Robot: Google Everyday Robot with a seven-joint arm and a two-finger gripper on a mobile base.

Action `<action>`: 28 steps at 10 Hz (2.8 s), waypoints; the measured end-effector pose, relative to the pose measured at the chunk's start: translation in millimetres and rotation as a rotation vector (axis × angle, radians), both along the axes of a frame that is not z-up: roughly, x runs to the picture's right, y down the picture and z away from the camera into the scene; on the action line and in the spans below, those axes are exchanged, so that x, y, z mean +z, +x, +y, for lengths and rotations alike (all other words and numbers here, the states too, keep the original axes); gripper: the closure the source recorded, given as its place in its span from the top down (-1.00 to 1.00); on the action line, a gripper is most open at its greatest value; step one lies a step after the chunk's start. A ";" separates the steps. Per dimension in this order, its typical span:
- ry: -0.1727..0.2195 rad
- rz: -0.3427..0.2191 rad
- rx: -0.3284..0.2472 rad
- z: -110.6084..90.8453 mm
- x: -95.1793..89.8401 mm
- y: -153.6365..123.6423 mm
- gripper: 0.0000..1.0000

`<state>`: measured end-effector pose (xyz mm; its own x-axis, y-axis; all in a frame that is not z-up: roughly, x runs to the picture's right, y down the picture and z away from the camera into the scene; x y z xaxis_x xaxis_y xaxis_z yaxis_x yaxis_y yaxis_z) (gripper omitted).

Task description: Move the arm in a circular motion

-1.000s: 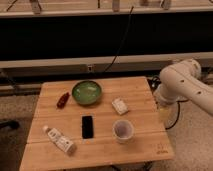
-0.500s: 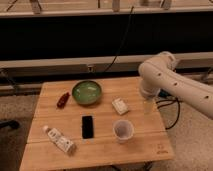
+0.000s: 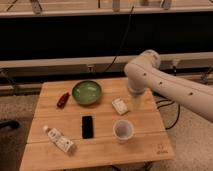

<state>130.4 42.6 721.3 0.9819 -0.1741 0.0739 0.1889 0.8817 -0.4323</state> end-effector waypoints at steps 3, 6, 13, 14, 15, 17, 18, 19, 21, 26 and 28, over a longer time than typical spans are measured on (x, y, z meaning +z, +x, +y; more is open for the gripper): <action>0.022 -0.058 -0.038 -3.5 3.4 -16.4 0.60; 0.036 -0.116 -0.095 1.0 4.8 -35.7 0.60; 0.068 -0.266 -0.249 13.6 17.4 -54.7 0.60; 0.073 -0.291 -0.274 15.5 19.3 -58.6 0.60; 0.077 -0.306 -0.284 16.6 20.5 -60.0 0.60; 0.092 -0.349 -0.307 20.7 24.6 -62.6 0.60; 0.105 -0.379 -0.321 23.7 26.8 -65.9 0.60; 0.121 -0.405 -0.333 25.4 28.4 -71.7 0.60; 0.148 -0.445 -0.351 27.2 32.1 -78.0 0.60; 0.225 -0.561 -0.334 45.4 41.0 -74.0 0.60; 0.256 -0.573 -0.315 45.6 43.8 -76.7 0.60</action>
<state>53.7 88.2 765.1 0.7007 -0.5251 0.4829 0.5881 0.8084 0.0256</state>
